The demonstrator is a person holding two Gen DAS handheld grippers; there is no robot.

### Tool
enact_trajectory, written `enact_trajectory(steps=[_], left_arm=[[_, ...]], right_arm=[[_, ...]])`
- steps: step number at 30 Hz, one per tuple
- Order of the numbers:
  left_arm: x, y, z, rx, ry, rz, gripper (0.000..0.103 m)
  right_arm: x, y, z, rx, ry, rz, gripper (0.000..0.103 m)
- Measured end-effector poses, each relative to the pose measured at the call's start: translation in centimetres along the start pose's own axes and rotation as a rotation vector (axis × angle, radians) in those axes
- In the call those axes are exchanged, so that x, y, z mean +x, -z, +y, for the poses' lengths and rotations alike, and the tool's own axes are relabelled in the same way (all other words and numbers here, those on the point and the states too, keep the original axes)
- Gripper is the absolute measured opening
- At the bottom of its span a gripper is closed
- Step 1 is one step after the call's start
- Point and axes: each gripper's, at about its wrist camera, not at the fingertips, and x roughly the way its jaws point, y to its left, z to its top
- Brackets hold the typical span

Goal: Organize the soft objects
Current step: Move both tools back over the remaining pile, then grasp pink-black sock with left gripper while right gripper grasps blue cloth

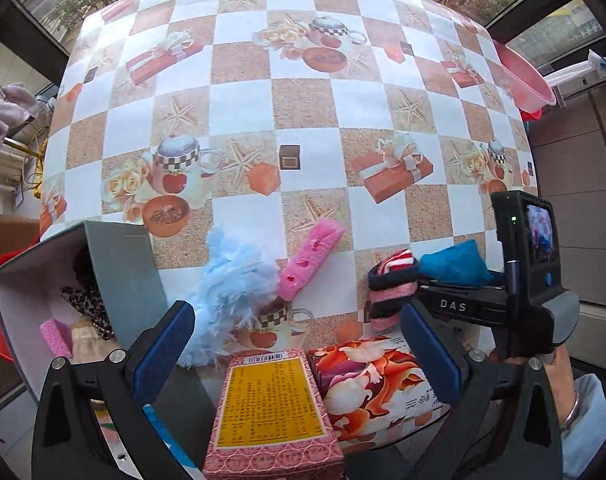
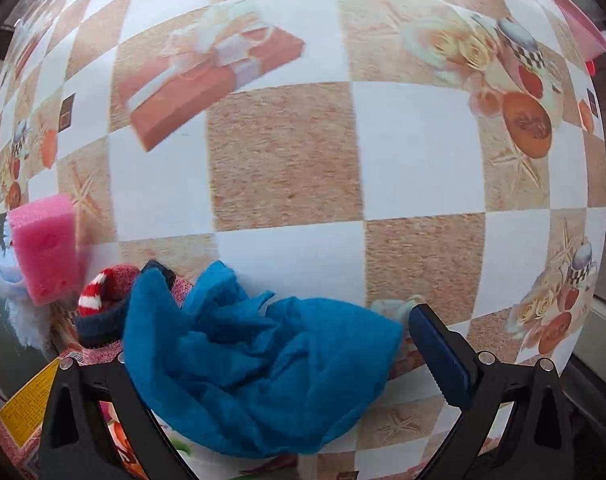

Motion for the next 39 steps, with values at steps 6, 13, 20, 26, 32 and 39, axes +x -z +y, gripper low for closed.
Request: enact_trajectory(steps=[6, 13, 20, 26, 32, 39], left_arm=[[4.6, -1.7, -3.4, 0.094, -0.119, 0.122, 0.103], [9.1, -3.4, -4.8, 0.142, -0.172, 0.222, 0.102], [11.3, -4.6, -4.5, 0.184, -0.184, 0.300, 0.102], [12.4, -5.8, -3.9, 0.198, -0.146, 0.317, 0.077], [11.6, -8.2, -4.0, 0.191, -0.089, 0.246, 0.025], [6.5, -11.7, -4.6, 0.146, -0.043, 0.038, 0.059]], right_arm=[[-0.7, 0.5, -8.0, 0.156, 0.000, -0.030, 0.103], [-2.3, 2.5, -12.1, 0.238, -0.146, -0.066, 0.103], [-3.2, 4.1, -12.3, 0.225, -0.196, -0.086, 0.103], [-3.7, 2.0, -12.5, 0.241, -0.201, -0.088, 0.103], [-3.5, 1.2, -13.8, 0.258, -0.207, -0.101, 0.103], [-4.8, 1.4, -16.0, 0.282, -0.229, -0.139, 0.103]])
